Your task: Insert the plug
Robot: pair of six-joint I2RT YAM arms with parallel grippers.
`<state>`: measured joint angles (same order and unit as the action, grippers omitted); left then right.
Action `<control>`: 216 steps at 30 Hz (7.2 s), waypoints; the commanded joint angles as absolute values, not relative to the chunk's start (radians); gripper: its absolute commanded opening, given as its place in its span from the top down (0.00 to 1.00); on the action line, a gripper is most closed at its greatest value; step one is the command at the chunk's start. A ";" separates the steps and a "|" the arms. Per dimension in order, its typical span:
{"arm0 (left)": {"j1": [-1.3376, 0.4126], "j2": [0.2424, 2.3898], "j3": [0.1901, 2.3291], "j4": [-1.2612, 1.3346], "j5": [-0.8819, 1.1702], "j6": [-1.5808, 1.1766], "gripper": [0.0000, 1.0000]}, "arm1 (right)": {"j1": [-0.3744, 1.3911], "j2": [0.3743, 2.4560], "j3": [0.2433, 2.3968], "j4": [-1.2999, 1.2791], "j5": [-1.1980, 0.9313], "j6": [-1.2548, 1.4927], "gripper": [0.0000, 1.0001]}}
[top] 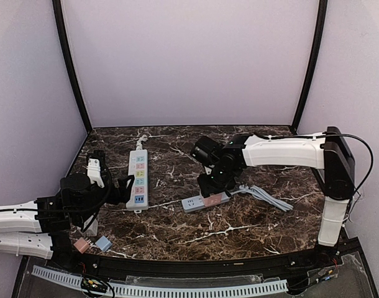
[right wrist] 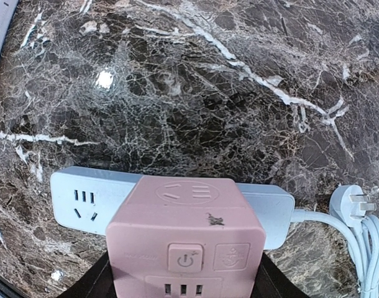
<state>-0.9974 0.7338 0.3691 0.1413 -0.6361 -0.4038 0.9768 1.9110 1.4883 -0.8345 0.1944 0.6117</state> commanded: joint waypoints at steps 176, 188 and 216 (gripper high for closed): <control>-0.737 1.049 0.681 -0.753 -0.117 -0.734 0.95 | 0.915 1.350 0.858 -0.004 0.279 0.328 0.01; -0.909 1.189 0.793 -0.575 -0.249 -0.619 0.99 | 0.916 1.297 0.831 0.052 0.199 0.309 0.01; -0.986 1.316 0.767 0.123 0.268 -0.123 0.99 | 0.943 1.231 1.041 -0.297 -0.347 0.036 0.05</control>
<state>-0.9798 1.3670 0.8135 -0.0288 0.0563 -0.2546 0.9298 1.2167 0.9951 -0.1802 -0.2218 0.1505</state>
